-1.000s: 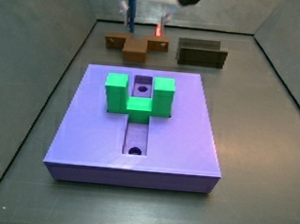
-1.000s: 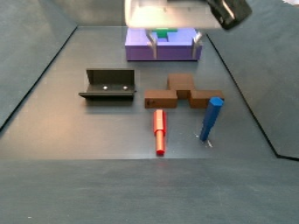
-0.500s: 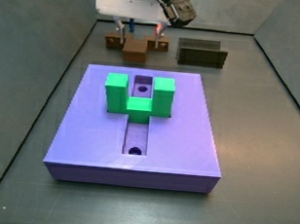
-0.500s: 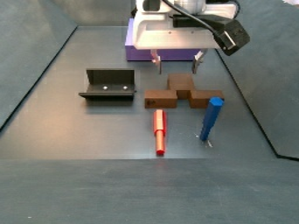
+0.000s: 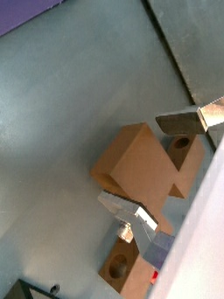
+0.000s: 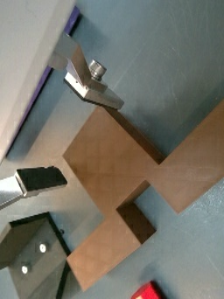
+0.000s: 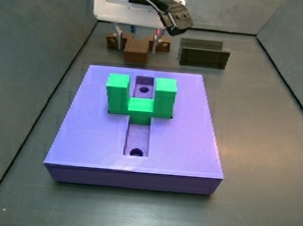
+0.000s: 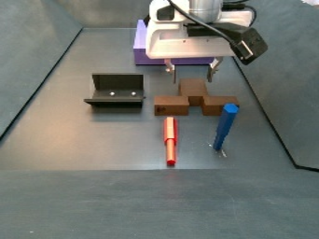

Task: Pick up the brown object. Move up. Place the brown object on the fixture. Regrasp the brown object. Move to above the board. Insert the brown object.
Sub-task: Pick up the brown object.

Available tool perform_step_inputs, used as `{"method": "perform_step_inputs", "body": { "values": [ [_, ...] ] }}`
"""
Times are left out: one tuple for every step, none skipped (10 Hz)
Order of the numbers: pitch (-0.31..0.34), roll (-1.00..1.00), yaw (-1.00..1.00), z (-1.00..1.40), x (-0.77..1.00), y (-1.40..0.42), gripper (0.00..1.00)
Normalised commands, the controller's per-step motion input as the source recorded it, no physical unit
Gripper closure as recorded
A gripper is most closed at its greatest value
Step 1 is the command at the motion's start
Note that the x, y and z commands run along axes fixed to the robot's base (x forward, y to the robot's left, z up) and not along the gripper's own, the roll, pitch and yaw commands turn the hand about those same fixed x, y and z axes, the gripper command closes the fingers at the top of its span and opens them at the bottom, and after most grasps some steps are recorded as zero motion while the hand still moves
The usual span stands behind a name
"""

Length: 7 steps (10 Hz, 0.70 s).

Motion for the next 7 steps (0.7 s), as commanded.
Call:
{"method": "perform_step_inputs", "body": {
  "values": [
    [0.0,0.09,0.17,-0.16,0.0,0.0,0.0],
    [0.0,0.04,0.16,-0.09,0.0,0.0,0.0],
    [-0.001,0.02,0.06,-0.06,0.0,0.0,0.0],
    [-0.003,0.07,0.01,-0.11,0.0,0.0,0.0],
    [0.0,0.05,0.0,-0.18,0.0,0.0,0.0],
    [-0.019,0.02,0.0,-0.23,-0.04,0.0,0.0],
    [-0.034,0.0,0.0,-0.23,-0.07,0.0,0.0]
  ]
}}
